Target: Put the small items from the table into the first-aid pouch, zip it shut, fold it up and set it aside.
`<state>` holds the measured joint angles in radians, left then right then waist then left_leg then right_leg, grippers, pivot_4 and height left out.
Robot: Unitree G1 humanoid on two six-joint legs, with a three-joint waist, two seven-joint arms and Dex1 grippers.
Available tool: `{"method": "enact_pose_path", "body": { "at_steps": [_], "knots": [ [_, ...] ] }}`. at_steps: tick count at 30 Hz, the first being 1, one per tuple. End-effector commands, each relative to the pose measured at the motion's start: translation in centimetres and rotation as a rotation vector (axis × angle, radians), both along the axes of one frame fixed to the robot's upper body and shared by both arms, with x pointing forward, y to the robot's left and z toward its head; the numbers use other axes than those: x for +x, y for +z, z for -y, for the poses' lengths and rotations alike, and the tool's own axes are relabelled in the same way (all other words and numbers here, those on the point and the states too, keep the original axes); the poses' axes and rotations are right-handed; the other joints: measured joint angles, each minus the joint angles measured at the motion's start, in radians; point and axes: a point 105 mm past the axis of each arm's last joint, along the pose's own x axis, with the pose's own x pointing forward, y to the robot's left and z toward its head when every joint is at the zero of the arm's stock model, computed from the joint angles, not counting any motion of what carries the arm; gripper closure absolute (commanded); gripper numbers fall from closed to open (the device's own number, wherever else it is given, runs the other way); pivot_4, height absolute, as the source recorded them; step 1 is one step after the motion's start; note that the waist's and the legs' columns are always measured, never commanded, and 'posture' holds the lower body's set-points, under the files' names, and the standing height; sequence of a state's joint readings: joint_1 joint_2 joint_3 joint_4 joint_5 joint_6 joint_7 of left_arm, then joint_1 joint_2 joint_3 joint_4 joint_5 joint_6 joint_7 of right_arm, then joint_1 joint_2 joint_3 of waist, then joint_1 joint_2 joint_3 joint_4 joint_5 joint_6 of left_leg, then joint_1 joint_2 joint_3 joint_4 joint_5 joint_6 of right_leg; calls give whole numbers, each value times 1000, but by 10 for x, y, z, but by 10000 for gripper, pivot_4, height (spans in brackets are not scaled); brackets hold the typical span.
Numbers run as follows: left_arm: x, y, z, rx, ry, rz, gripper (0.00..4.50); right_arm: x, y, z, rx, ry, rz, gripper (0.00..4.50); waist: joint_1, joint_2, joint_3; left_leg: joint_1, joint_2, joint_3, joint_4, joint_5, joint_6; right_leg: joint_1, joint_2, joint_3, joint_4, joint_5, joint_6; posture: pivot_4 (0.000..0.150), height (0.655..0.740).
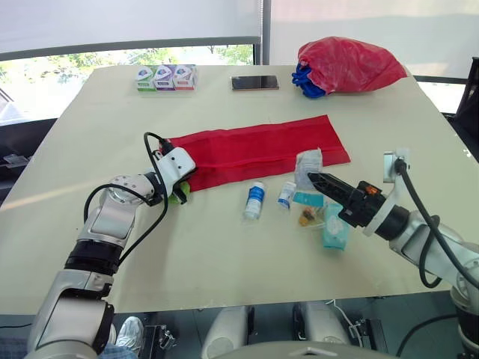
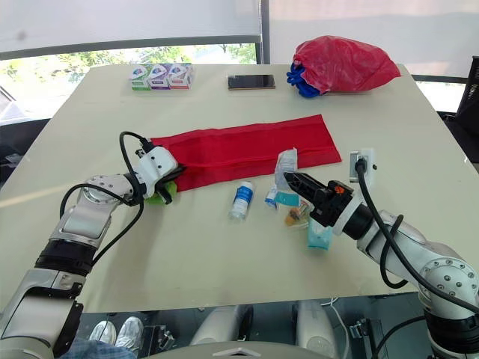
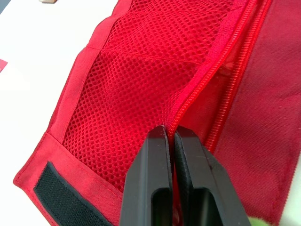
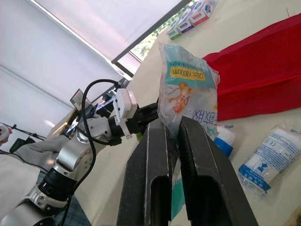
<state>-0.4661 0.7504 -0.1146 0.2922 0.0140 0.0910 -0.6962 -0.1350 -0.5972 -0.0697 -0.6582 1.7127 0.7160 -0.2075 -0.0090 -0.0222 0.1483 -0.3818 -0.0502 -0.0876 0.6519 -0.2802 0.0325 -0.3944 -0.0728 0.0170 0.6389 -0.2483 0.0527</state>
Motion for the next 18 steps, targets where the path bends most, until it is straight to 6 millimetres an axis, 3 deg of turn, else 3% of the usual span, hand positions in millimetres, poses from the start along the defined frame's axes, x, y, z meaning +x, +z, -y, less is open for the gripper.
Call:
{"method": "enact_pose_path", "body": {
  "at_steps": [1,10,13,18],
  "knots": [
    [2,22,18,-56,-86,80,44068,-6,5,-10,11,36,20,45000,1,0,0,0,0,0,0,0,0,0,0,0,0,0,0,1500,7400],
    [-11,18,82,-171,-371,25,44068,7,-6,-31,78,82,-94,45000,-3,-1,0,0,-1,1,1,1,-1,0,1,-1,1,0,0,1500,7400],
    [-11,20,84,-207,-389,6,44068,17,-2,-41,168,96,-141,45000,-6,-1,-1,1,0,1,1,2,-4,0,2,-1,2,0,0,1500,7400],
    [-5,26,83,-268,-391,-17,44068,48,-13,-59,236,77,-240,45000,-4,-1,-1,1,0,1,1,2,-3,0,4,-2,3,0,0,1500,7400]
  ]
}}
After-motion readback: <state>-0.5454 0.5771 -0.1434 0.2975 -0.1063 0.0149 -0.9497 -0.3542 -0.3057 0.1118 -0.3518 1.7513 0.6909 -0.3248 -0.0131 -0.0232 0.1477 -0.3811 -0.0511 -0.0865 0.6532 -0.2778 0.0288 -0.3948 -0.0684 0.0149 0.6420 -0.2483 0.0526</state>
